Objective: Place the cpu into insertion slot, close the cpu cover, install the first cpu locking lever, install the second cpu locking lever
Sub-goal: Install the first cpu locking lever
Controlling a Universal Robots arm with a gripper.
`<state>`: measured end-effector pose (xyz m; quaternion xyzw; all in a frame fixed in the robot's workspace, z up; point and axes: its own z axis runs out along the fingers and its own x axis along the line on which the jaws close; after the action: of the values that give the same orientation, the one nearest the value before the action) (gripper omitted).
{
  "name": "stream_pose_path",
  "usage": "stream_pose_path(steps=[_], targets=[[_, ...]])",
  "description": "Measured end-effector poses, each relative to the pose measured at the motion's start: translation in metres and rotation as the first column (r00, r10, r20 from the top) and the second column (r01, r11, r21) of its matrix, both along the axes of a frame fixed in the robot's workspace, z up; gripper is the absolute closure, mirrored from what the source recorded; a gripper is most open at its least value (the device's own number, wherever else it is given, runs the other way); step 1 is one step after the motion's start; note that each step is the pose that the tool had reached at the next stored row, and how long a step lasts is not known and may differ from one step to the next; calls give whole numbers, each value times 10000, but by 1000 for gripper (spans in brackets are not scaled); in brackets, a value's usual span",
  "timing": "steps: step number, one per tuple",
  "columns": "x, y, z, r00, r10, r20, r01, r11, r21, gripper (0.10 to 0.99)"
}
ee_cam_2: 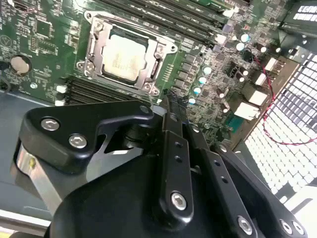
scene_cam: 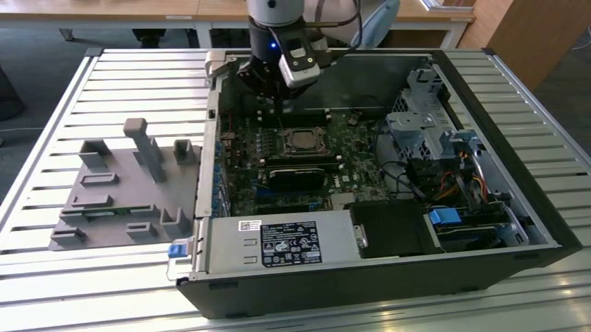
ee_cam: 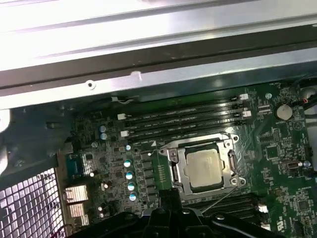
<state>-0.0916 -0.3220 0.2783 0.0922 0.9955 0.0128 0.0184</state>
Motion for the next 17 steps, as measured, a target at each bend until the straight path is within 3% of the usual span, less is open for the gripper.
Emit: stream_pose_path(steps=[5,17], targets=[[172,0,-10,10000,1,4,-1,10000,2,980],[180,0,-10,10000,1,5,-1,10000,2,980]])
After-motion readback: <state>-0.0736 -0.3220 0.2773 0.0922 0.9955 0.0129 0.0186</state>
